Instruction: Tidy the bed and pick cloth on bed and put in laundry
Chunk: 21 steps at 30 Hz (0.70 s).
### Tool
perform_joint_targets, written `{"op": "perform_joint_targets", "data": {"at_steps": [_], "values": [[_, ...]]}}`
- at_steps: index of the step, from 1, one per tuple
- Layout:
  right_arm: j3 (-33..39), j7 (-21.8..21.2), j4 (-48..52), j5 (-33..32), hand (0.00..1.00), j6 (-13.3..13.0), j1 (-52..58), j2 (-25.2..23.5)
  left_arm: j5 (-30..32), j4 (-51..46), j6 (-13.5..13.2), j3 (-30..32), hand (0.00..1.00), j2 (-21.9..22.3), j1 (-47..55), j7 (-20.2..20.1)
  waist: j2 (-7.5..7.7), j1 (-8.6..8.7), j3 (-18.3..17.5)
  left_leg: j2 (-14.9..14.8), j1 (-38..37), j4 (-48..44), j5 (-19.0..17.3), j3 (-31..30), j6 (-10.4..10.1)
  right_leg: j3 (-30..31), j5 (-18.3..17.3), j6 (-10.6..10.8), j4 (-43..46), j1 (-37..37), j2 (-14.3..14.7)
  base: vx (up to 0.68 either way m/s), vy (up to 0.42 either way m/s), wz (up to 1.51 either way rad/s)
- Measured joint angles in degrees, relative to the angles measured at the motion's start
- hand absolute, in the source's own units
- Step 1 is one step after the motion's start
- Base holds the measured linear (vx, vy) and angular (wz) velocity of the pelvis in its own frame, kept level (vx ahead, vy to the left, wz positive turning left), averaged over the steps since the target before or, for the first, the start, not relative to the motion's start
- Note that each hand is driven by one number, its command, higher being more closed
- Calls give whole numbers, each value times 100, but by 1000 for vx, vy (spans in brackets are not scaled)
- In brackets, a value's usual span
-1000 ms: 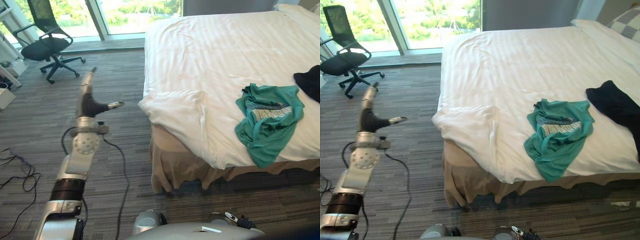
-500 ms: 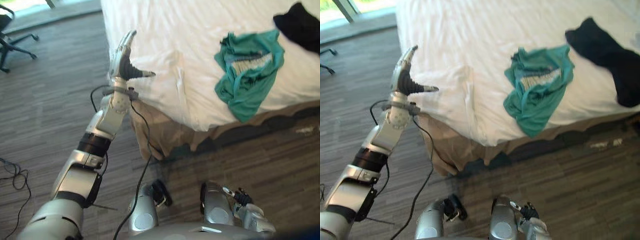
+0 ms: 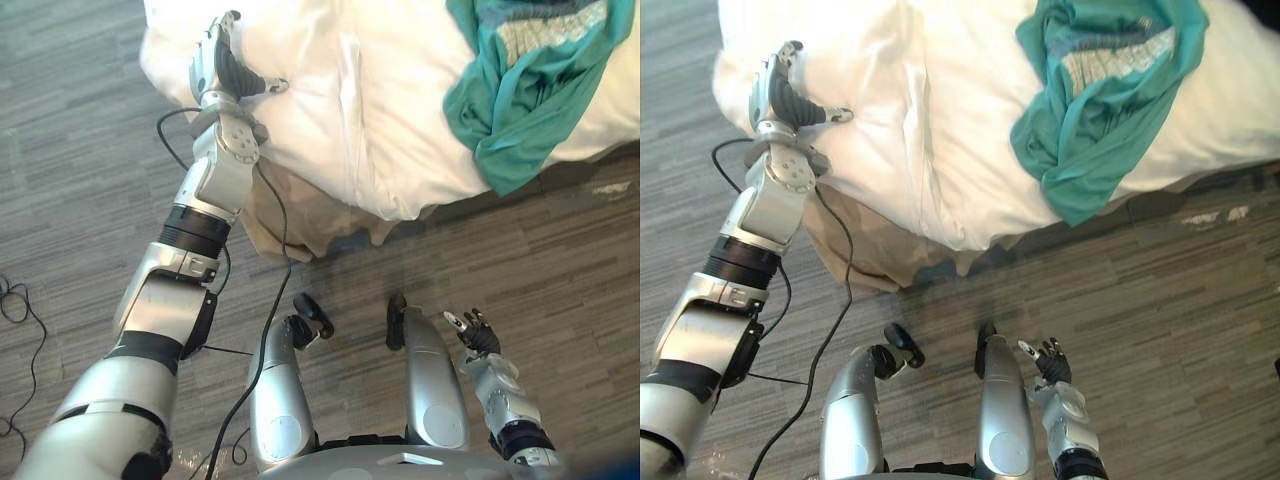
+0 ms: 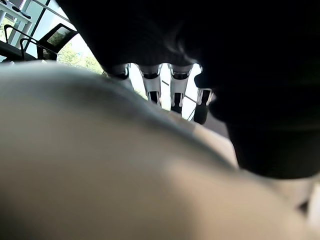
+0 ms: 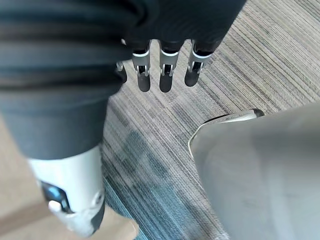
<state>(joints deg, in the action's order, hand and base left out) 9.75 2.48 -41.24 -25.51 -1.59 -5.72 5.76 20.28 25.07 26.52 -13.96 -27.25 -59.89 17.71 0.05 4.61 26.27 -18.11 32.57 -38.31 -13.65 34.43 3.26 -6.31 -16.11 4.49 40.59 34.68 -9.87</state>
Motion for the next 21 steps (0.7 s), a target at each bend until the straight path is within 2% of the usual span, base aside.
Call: {"op": "perform_joint_targets", "data": {"at_steps": [4, 10, 17, 21], "values": [[-101, 55, 180, -138, 0, -15, -145, 2, 168, 47, 125, 55, 100, -53, -224, -303, -5, 42, 133, -7, 41, -40, 8, 13, 17, 76, 78, 18, -29, 58, 43, -4, 3, -6], [-118, 121, 212, -124, 0, -12, -149, 9, 129, 121, 83, -81, 100, -162, -194, -632, -6, 47, 133, 39, -21, 17, 13, 28, 29, 117, 107, 30, -59, 24, 23, -4, 2, -2], [-109, 180, 204, -53, 0, -7, -58, 27, -347, 10, -380, -239, 100, -321, 327, -845, -27, 36, 125, 270, -596, 377, 112, 81, 36, 71, 105, 40, -233, -519, -125, 7, -3, 3], [-74, 271, 205, 17, 0, -17, 135, 24, -1130, -403, -878, -227, 100, -448, 780, -839, -65, -75, 104, 402, -854, 563, 178, -16, 30, -59, 105, 47, -330, -849, -217, 50, -32, 18]]}}
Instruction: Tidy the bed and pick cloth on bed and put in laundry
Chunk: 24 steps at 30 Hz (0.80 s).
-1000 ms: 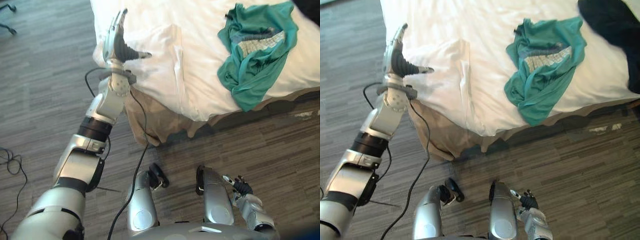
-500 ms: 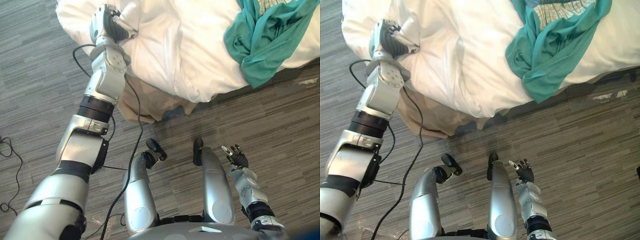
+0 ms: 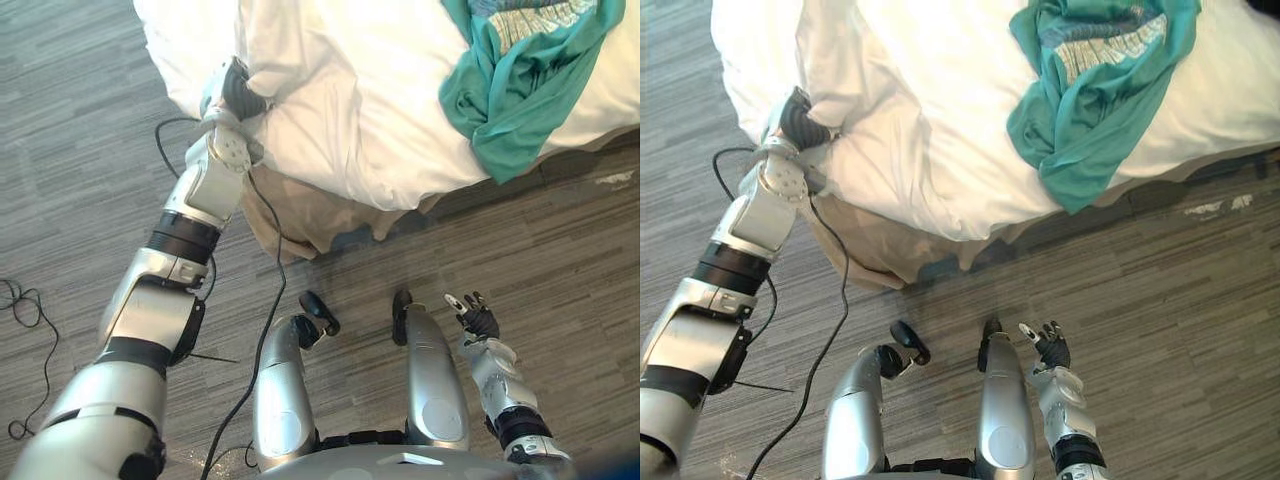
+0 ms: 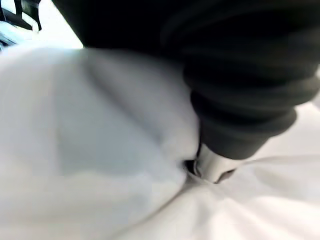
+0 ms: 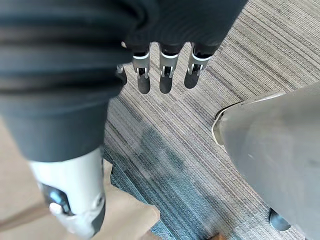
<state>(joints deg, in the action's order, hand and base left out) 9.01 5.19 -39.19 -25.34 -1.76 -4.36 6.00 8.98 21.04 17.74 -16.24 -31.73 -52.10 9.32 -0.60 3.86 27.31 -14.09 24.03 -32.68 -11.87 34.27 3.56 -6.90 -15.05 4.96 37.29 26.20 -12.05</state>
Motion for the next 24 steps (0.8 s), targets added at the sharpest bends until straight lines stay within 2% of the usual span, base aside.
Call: {"op": "perform_joint_targets", "data": {"at_steps": [2, 3, 6, 8, 9, 11, 16, 18, 21, 24], "values": [[6, 127, 0, 33, 0, -1, 49, -6, -180, -314, -245, 137, 100, -65, 349, -1, -8, -65, -6, 75, -129, 136, 64, -46, 10, -93, 0, 0, -50, -184, -23, 45, -48, 25], [9, 193, 6, 32, 0, -1, 60, -4, -279, -425, -366, 243, 0, -66, 530, -6, -12, -104, -9, 119, -219, 226, 103, -57, 5, -141, 0, 0, -112, -286, -48, 39, -48, 18], [16, 277, 10, 45, 0, 10, 147, -8, -514, -651, -753, 613, 0, -66, 1219, -14, -41, -200, -64, 269, -534, 585, 245, -130, -38, -294, 21, 37, -399, -698, -81, 34, -40, 21], [60, 276, -2, 58, 0, 19, 304, -29, -742, -658, -973, 790, 0, -62, 1657, -30, -60, -258, -270, 331, -617, 808, 322, -192, -69, -428, 34, 58, -636, -878, -75, 50, -51, 22], [96, 272, -5, 69, 0, 30, 447, -39, -848, -658, -1081, 873, 0, -52, 1950, -55, -56, -343, -410, 355, -708, 951, 366, -206, -101, -495, 60, 80, -795, -1013, -61, 92, -46, 16], [193, 270, -17, 81, 0, 82, 666, -70, -905, -660, -1292, 1051, 0, 8, 2443, -143, -31, -378, -566, 417, -924, 1163, 421, -272, -154, -617, 85, 94, -1043, -1345, -48, 129, -46, 22], [423, 267, -364, 96, 0, 177, 1206, -193, -1069, -658, -1796, 1591, 0, 499, 3965, -405, 48, -523, -1167, 634, -1529, 1889, 629, -409, -324, -918, 218, 126, -1829, -2156, 15, 165, -44, 19], [547, 266, -636, 98, 0, 286, 1367, -250, -1068, -574, -2019, 1755, 0, 647, 4669, -532, 75, -580, -1452, 743, -1885, 2299, 787, -532, -398, -1091, 348, 73, -2224, -2580, 95, 192, -66, 26], [641, 235, -1056, 150, 0, 416, 1371, -261, -1012, -339, -2257, 1845, 0, 822, 5373, -566, 109, -663, -1729, 824, -2328, 2845, 1002, -656, -503, -1222, 505, -1, -2650, -3057, 227, 156, -75, 21], [751, 158, -1266, 206, 0, 501, 1304, -260, -923, 105, -2309, 1854, 0, 1078, 5819, -529, 105, -678, -1864, 886, -2675, 3363, 1235, -736, -576, -1313, 630, -81, -2876, -3318, 341, 89, -47, 17]]}}
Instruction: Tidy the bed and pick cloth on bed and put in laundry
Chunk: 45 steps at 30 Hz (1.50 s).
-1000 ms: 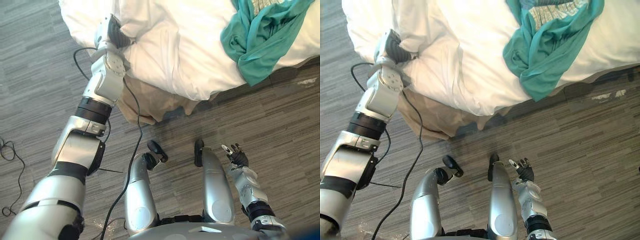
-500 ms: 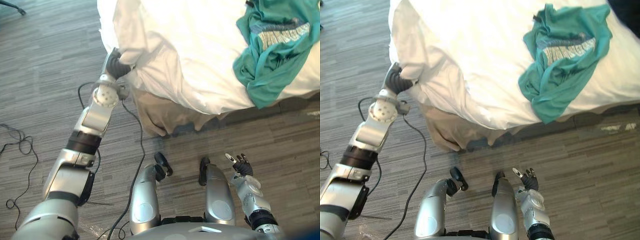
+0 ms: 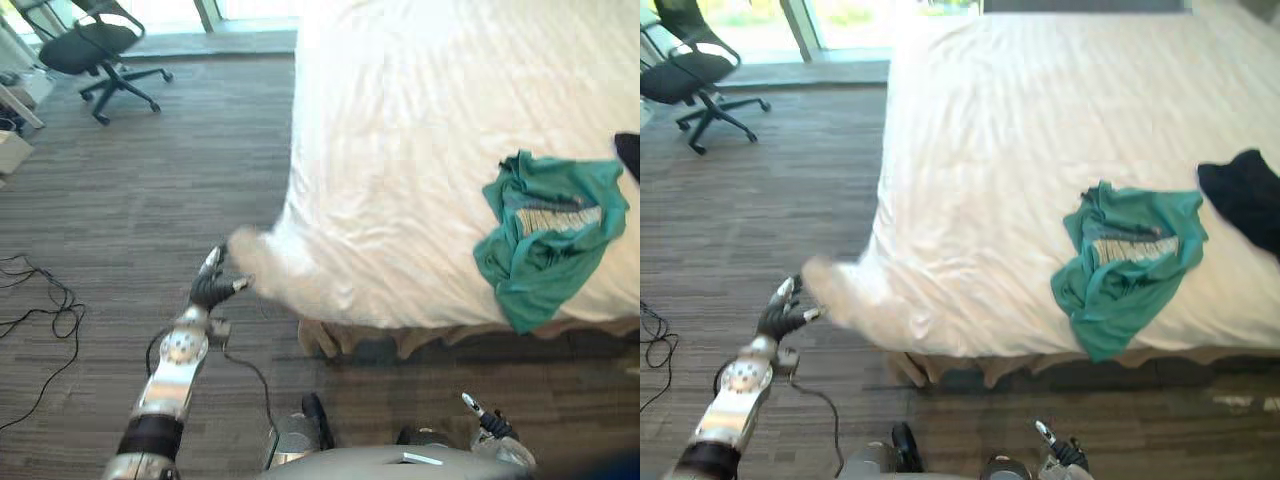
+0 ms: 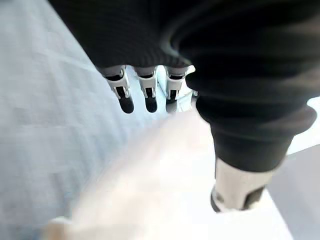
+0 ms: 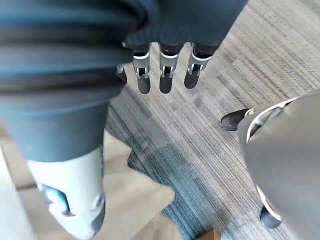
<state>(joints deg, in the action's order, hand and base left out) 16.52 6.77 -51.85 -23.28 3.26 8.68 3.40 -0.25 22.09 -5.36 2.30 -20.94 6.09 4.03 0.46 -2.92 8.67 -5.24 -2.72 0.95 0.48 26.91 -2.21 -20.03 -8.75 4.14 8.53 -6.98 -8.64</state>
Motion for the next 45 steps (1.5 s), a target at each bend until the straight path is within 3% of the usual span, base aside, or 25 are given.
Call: {"op": "perform_joint_targets", "data": {"at_steps": [3, 6, 9, 16, 17, 21, 26, 27, 30, 32, 33, 34, 36, 37, 38, 39, 40, 41, 42, 43, 45], "values": [[143, -55, -194, -1, 0, 16, -2, 3, 227, 591, 56, 8, 0, 263, 327, 70, 1, 0, -71, 65, -266, 467, 225, -95, -17, -126, 43, -6, -118, -174, 64, 25, -20, 15], [169, -150, -274, -1, 0, 17, -1, 2, 319, 1065, 114, 222, 0, 453, 530, 161, 52, -10, -101, 84, -313, 468, 227, -92, -15, -121, 59, 18, -162, -262, 56, -2, -5, 2], [231, -210, -321, -8, 0, 35, 27, -11, 419, 1785, 126, 834, 0, 667, 725, 278, 76, 3, -126, 107, -457, 501, 227, -93, -13, -124, 65, 27, -164, -370, 30, -36, -3, 0], [496, -91, -307, -367, 0, -53, 25, -71, 427, 2272, -250, 1499, 0, 1152, 859, 228, 9, 2, -138, 162, -465, 517, 256, -89, 40, -245, 19, 101, -342, -463, -11, -92, -4, -3], [549, 6, -287, -474, 0, -167, 14, -117, 425, 2301, -294, 1568, 0, 1309, 857, 218, 11, -7, -139, 210, -454, 517, 241, -78, 21, -280, -80, 171, -401, -474, -57, -105, 5, -2], [644, 293, 167, -578, 0, -749, 59, -115, 426, 2346, -295, 1544, 0, 1729, 840, 64, -96, 25, -180, 226, -445, 516, 255, -70, 78, -366, -196, 121, -426, -496, -80, -60, 15, 4], [668, 230, 838, -438, 0, -1546, -324, 21, 422, 2307, -221, 1133, 0, 1722, 835, -123, -9, 15, -201, 299, -419, 515, 200, -81, 134, -396, -221, 173, -445, -494, -154, 67, 35, 1], [664, 100, 838, -439, 100, -1718, -496, 35, 419, 2314, -216, 1021, 0, 1723, 821, -126, 10, 15, -210, 329, -419, 515, 175, -85, 136, -360, -186, 180, -443, -485, -174, 97, 37, -3], [369, -259, 1130, -574, 100, -1783, -653, -40, 420, 2336, -148, 817, 0, 1714, 808, -121, 103, -28, -212, 384, -406, 512, 146, -79, 136, -257, -78, 341, -434, -448, -186, 156, 17, -9], [-234, -300, 1871, -90, 100, -2867, -499, -132, 414, 2374, -84, 662, 0, 1613, 815, -108, 103, 10, -214, 405, -355, 509, 121, -75, 135, -221, -64, 358, -430, -385, -199, 160, 3, 1], [-408, -243, 2578, 593, 100, -3553, -394, -136, 413, 2360, -45, 624, 0, 1613, 785, -104, 72, 47, -213, 412, -306, 494, 104, -70, 138, -178, -32, 330, -402, -318, -200, 186, 12, 6], [-390, -382, 3064, 882, 100, -3777, -409, -33, 407, 2357, -8, 579, 0, 1592, 789, -101, 54, 46, -219, 416, -323, 476, 89, -76, 136, -159, 14, 272, -393, -330, -178, 227, 14, 7], [-340, -766, 3270, 769, 100, -3308, -518, 243, 369, 2350, 31, 446, 0, 1499, 863, -102, 79, 40, -263, 326, -387, 471, 87, -87, 135, -131, 118, 107, -313, -351, -104, 221, -30, 8], [-356, -1159, 3213, 724, 100, -3626, -458, 365, 355, 2327, 76, 436, 0, 1485, 912, -102, 72, 14, -271, 213, -438, 468, 88, -108, 134, -116, 180, 10, -142, -339, -26, 168, -82, 13], [-390, -1234, 3304, 797, 100, -3629, -426, 402, 342, 2305, 95, 437, 0, 1490, 953, -103, 38, 36, -276, 125, -455, 466, 89, -144, 133, -111, 203, -26, 76, -273, 17, 149, -117, 16], [-482, -1487, 3460, 778, 100, -3452, -350, 438, 338, 2300, 114, 441, 0, 1508, 994, -105, -200, 72, -204, -177, -511, 463, 93, -264, 127, -98, 54, -49, 525, 8, 145, 82, -79, 9], [-538, -1603, 3506, 779, 100, -3406, -312, 434, 339, 2298, 118, 445, 0, 1511, 981, -103, -228, 87, -195, -261, -527, 460, 108, -268, 104, -89, -74, -16, 245, 8, 286, 82, -137, -6], [-742, -1920, 3770, 782, 100, -3276, -250, 428, 339, 2301, 116, 452, 0, 1401, 1038, -104, -97, 51, -194, -292, -498, 346, 101, -236, 81, -20, 279, -117, -1007, -54, 425, 61, -167, -3], [-888, -2151, 4216, 775, 100, -3198, -247, 482, 343, 2326, 111, 442, 0, 1273, 1008, -107, 188, 88, -192, -110, -443, 192, -78, -285, -140, -10, 916, -81, -1143, 53, 254, 84, -226, 3], [-931, -2214, 4339, 773, 100, -3141, -260, 562, 343, 2397, 122, 440, 0, 1319, 967, -104, 122, 104, -216, -161, -459, 181, -160, -334, -211, -42, 903, -50, -1166, 15, 269, 120, -176, 8], [-1357, -2381, 4650, 651, 100, -2489, -711, 1013, 358, 2420, 90, 429, 0, 1520, 981, -89, -98, 81, -283, -252, -544, 168, -175, -387, -223, -45, 900, -85, -1170, -10, 393, 101, -110, -8]]}}
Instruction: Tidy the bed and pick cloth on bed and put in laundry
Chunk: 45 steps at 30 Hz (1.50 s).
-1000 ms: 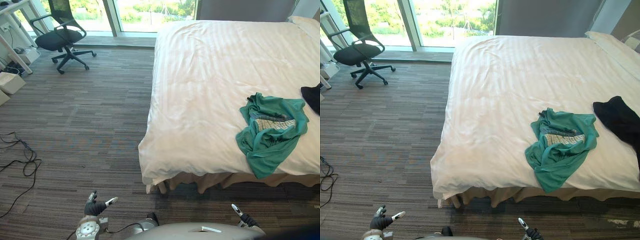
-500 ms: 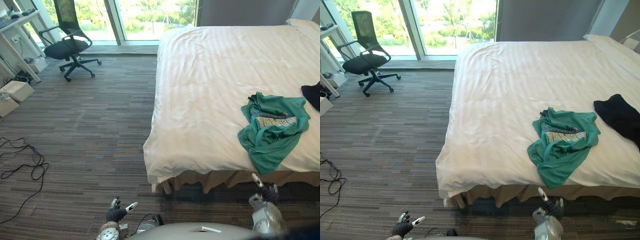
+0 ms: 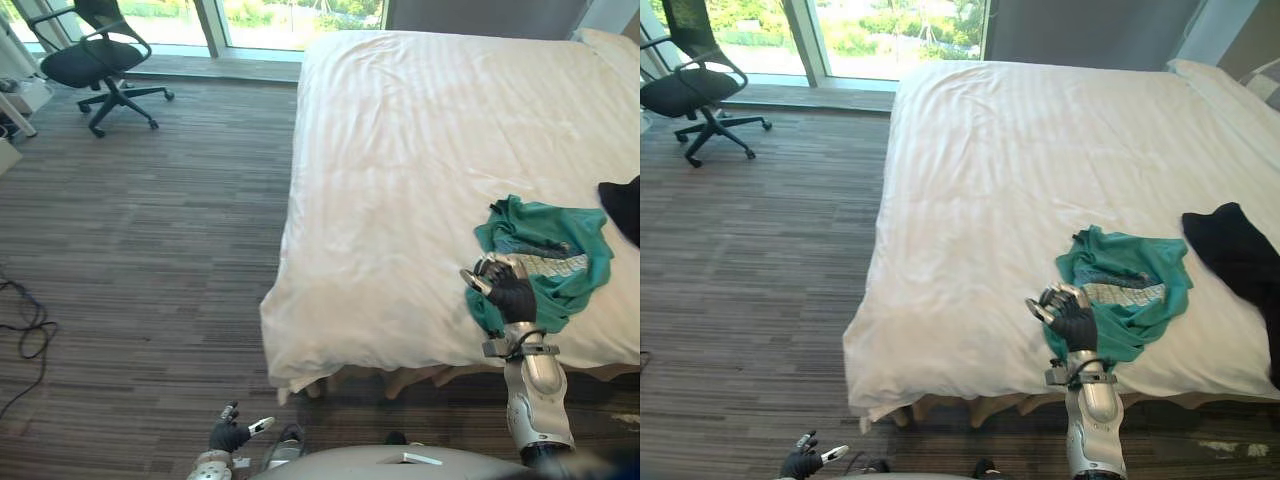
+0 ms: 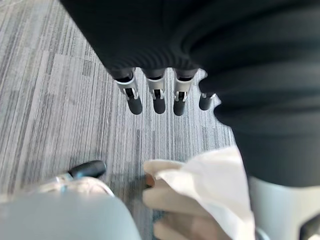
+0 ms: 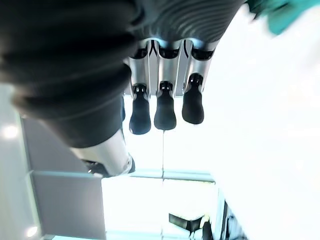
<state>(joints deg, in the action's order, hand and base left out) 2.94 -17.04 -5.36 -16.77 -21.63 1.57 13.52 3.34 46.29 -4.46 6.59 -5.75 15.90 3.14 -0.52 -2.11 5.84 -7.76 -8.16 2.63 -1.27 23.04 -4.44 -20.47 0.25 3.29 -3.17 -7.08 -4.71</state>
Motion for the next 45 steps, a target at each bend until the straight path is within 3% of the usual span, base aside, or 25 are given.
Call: {"op": "perform_joint_targets", "data": {"at_steps": [3, 4, 6, 16, 23, 25, 28, 29, 31, 34, 40, 45], "values": [[-486, -152, -21, -206, 100, 816, -493, 172, 1, 0, -60, -73, 0, 43, -18, 116, -84, -56, -23, -27, -4, 22, 1, -55, -2, -12, -7, -13, 0, -23, 39, -9, -42, 4], [-507, -155, -23, -219, 100, 843, -508, 171, 1, 0, -64, -77, 0, 41, -17, 119, -82, -60, -23, -26, -4, 22, 1, -61, -3, -13, -7, -13, 0, -25, 39, -27, -13, 19], [-1026, -258, -46, -331, 100, 1398, -842, 95, -10, 4, -100, -122, 0, 31, -5, 203, -49, -96, -8, -8, -7, 35, 2, -204, -4, -92, -7, -13, 1, -87, 22, -50, 7, 21], [-2341, -420, -403, -338, 100, 2219, -1526, -414, -51, 130, -154, -94, 0, 3, 110, 206, 66, -325, 56, 220, -60, 296, 181, -479, 64, -358, 78, 119, -63, -150, -162, -70, 31, 12], [-3140, -232, -1113, -364, 100, 2597, -2317, -800, -43, 124, -375, -119, 0, -15, 114, 211, 114, -513, 142, 262, 104, 294, 271, -735, 99, -583, 97, 140, -103, -149, -189, -14, -3, 20], [-3294, -63, -1208, -463, 100, 2693, -2632, -910, -43, 90, -431, -120, 0, -51, 61, 217, 189, -569, 317, 252, 192, 284, 319, -859, 100, -711, 99, 135, -105, -139, -176, -24, -21, 33], [-3279, 261, -1456, -550, 100, 2683, -3534, -1157, -68, -134, -500, -248, 0, -248, -219, 225, 409, -828, 911, 167, 717, -12, 330, -984, 91, -797, 150, 55, -44, 203, -139, -77, -28, 15], [-3272, 289, -1478, -550, 100, 2682, -3649, -1161, -99, -187, -501, -269, 0, -257, -260, 227, 420, -859, 996, 162, 780, -34, 341, -997, 91, -804, 155, 48, -16, 245, -142, -69, 2, 19], [-3232, 458, -1550, -537, 100, 2681, -4149, -1195, -328, -466, -465, -381, 0, -273, -586, 236, 367, -966, 1521, 166, 1090, -215, 374, -1115, 131, -885, 135, 2, 219, 502, -211, -73, 35, 20], [-3146, 655, -1776, -355, 100, 2682, -4708, -1345, -558, -749, -248, -379, 0, -290, -1142, 219, 343, -1004, 1898, 177, 1613, -412, 421, -1243, 194, -1016, 120, -23, 446, 941, -290, -57, 48, 20], [-2797, 880, -2186, -328, 100, 2686, -5270, -1393, -908, -628, 90, -446, 0, -179, -2144, 198, 271, -1036, 2059, 215, 2382, -776, 409, -1293, 254, -1086, 94, -62, 799, 1629, -454, -12, 54, 12], [-2485, 1076, -2717, -526, 100, 2788, -5556, -1206, -1310, -138, 295, -649, 0, -114, -2975, 190, -40, -999, 2263, 211, 2966, -957, 468, -1384, 321, -1067, 29, -143, 1239, 2305, -596, -62, 30, 1]]}}
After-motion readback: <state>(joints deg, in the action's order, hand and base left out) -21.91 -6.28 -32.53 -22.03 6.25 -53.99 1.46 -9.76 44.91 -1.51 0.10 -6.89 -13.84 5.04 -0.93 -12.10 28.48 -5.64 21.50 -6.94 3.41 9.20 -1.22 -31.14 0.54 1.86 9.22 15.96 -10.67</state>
